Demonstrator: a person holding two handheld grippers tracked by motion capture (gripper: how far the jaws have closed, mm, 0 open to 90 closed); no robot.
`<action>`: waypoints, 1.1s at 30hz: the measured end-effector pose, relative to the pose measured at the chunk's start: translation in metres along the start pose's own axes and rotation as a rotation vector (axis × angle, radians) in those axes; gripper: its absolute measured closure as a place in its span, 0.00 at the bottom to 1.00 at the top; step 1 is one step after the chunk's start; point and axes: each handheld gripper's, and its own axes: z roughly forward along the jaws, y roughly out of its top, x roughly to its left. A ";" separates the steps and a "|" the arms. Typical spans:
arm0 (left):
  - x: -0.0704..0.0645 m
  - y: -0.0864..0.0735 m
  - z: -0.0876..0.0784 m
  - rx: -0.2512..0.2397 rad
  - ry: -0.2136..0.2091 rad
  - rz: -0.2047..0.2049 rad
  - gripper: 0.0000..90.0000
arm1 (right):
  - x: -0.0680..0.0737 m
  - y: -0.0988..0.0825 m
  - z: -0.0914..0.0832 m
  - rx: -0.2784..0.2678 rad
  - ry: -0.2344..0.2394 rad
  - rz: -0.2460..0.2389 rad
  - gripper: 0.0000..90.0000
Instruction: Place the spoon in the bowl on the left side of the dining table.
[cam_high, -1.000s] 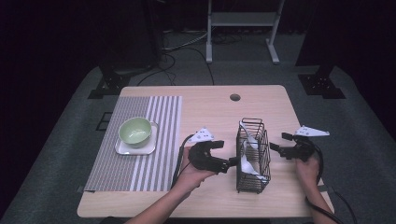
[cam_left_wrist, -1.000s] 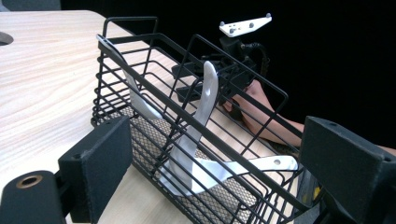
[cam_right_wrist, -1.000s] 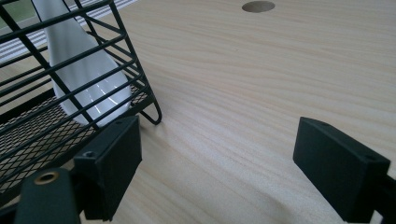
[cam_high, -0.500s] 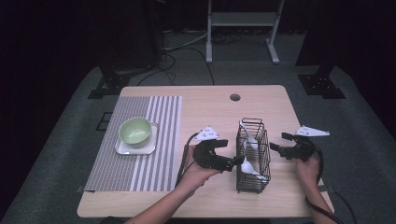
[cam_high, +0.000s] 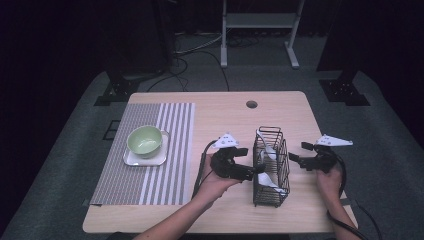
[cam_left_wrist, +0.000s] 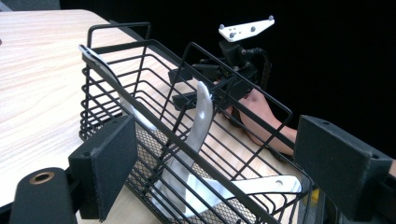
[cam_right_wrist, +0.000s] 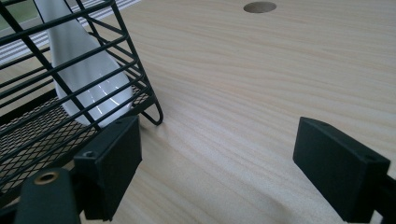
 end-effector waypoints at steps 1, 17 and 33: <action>-0.001 0.000 0.001 0.002 0.001 0.002 0.14 | 0.000 0.000 0.000 -0.001 0.000 -0.001 0.16; -0.006 0.003 0.008 0.010 0.052 0.005 0.34 | 0.000 0.000 0.000 -0.004 0.003 -0.004 0.16; -0.011 0.009 0.013 0.015 0.122 0.106 0.72 | 0.000 0.000 0.000 -0.005 0.006 -0.005 0.16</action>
